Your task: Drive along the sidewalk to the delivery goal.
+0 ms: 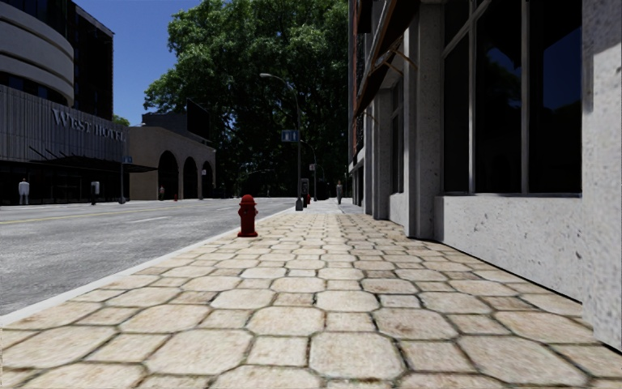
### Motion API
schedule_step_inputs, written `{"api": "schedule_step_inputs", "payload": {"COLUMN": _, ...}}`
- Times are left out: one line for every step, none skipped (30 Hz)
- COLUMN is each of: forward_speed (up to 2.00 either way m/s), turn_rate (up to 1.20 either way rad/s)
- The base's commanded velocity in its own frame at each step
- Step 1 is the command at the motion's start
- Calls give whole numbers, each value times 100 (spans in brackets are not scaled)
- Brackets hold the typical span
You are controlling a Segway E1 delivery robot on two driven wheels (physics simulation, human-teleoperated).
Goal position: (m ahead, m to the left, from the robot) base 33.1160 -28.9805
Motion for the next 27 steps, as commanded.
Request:
{"api": "schedule_step_inputs", "payload": {"forward_speed": 200, "turn_rate": 0}}
{"api": "schedule_step_inputs", "payload": {"forward_speed": 200, "turn_rate": 0}}
{"api": "schedule_step_inputs", "payload": {"forward_speed": 200, "turn_rate": 0}}
{"api": "schedule_step_inputs", "payload": {"forward_speed": 200, "turn_rate": 0}}
{"api": "schedule_step_inputs", "payload": {"forward_speed": 200, "turn_rate": 0}}
{"api": "schedule_step_inputs", "payload": {"forward_speed": 200, "turn_rate": 0}}
{"api": "schedule_step_inputs", "payload": {"forward_speed": 200, "turn_rate": 0}}
{"api": "schedule_step_inputs", "payload": {"forward_speed": 200, "turn_rate": 0}}
{"api": "schedule_step_inputs", "payload": {"forward_speed": 200, "turn_rate": 0}}
{"api": "schedule_step_inputs", "payload": {"forward_speed": 200, "turn_rate": 0}}
{"api": "schedule_step_inputs", "payload": {"forward_speed": 200, "turn_rate": 0}}
{"api": "schedule_step_inputs", "payload": {"forward_speed": 200, "turn_rate": 0}}
{"api": "schedule_step_inputs", "payload": {"forward_speed": 200, "turn_rate": 0}}
{"api": "schedule_step_inputs", "payload": {"forward_speed": 200, "turn_rate": -4}}
{"api": "schedule_step_inputs", "payload": {"forward_speed": 200, "turn_rate": -4}}
{"api": "schedule_step_inputs", "payload": {"forward_speed": 200, "turn_rate": -10}}
{"api": "schedule_step_inputs", "payload": {"forward_speed": 200, "turn_rate": -12}}
{"api": "schedule_step_inputs", "payload": {"forward_speed": 200, "turn_rate": -13}}
{"api": "schedule_step_inputs", "payload": {"forward_speed": 200, "turn_rate": -13}}
{"api": "schedule_step_inputs", "payload": {"forward_speed": 200, "turn_rate": -13}}
{"api": "schedule_step_inputs", "payload": {"forward_speed": 200, "turn_rate": -13}}
{"api": "schedule_step_inputs", "payload": {"forward_speed": 200, "turn_rate": -13}}
{"api": "schedule_step_inputs", "payload": {"forward_speed": 200, "turn_rate": -13}}
{"api": "schedule_step_inputs", "payload": {"forward_speed": 200, "turn_rate": -13}}
{"api": "schedule_step_inputs", "payload": {"forward_speed": 200, "turn_rate": -13}}
{"api": "schedule_step_inputs", "payload": {"forward_speed": 200, "turn_rate": -13}}
{"api": "schedule_step_inputs", "payload": {"forward_speed": 200, "turn_rate": -13}}
